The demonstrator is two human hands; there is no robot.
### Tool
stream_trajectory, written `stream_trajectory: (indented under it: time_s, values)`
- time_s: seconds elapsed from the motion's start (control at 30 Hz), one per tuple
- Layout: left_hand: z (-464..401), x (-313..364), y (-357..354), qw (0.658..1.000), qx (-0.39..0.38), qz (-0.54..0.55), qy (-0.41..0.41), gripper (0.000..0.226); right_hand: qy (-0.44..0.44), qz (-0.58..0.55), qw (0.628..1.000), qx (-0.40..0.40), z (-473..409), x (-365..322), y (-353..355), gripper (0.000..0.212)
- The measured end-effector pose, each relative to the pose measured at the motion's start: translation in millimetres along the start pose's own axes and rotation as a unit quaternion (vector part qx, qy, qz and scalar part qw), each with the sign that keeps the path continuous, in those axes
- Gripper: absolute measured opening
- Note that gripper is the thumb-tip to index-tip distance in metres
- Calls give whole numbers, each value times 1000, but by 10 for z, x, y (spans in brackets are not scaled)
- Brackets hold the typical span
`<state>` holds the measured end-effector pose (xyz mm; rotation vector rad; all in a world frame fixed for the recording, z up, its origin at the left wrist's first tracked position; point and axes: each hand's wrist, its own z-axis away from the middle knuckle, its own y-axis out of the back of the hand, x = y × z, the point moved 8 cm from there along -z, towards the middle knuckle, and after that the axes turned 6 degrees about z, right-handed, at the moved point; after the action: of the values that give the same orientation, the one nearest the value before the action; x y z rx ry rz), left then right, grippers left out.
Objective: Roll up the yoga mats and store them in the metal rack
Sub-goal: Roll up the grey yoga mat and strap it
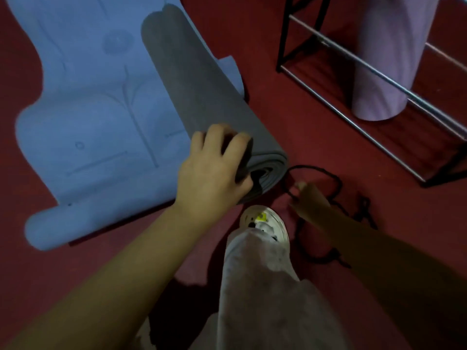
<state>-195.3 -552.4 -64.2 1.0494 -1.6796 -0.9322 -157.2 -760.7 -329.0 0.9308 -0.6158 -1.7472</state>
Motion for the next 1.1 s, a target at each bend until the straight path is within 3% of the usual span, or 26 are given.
stream_trajectory:
  time_s: [0.13,0.2,0.33,0.5,0.57,0.67,0.77,0.83,0.93,1.1]
  values:
    - [109,-105,-90,1000,1,4,-5,54,-12,137,990,33,-87,23,-163,32]
    - [163,-117,-171,1000,1,12,3,54,-29,143,988,60,-61,52,-139,33]
    - [183,-104,-232,1000,10,18,4,54,-79,-9,983,163,157,41,314,22]
    - [225,-167,28,996,56,52,53,61,24,-191,929,316,801,-227,1115,7]
    - [244,-222,186,991,76,73,82,61,47,-278,913,294,1022,-433,1370,13]
    - [272,-365,422,976,110,117,146,60,181,-376,885,207,1409,-1087,1705,25]
    - [265,-481,694,955,142,165,202,61,290,-377,879,36,1741,-1776,1735,21]
    - [196,-508,951,949,156,164,219,61,320,-322,891,-21,1895,-2087,1714,18]
    - [35,-522,1570,942,187,134,244,49,375,-240,893,66,2136,-2484,2067,14]
    - [-25,-375,2938,925,261,136,240,19,452,-162,854,201,2999,-3101,2953,15]
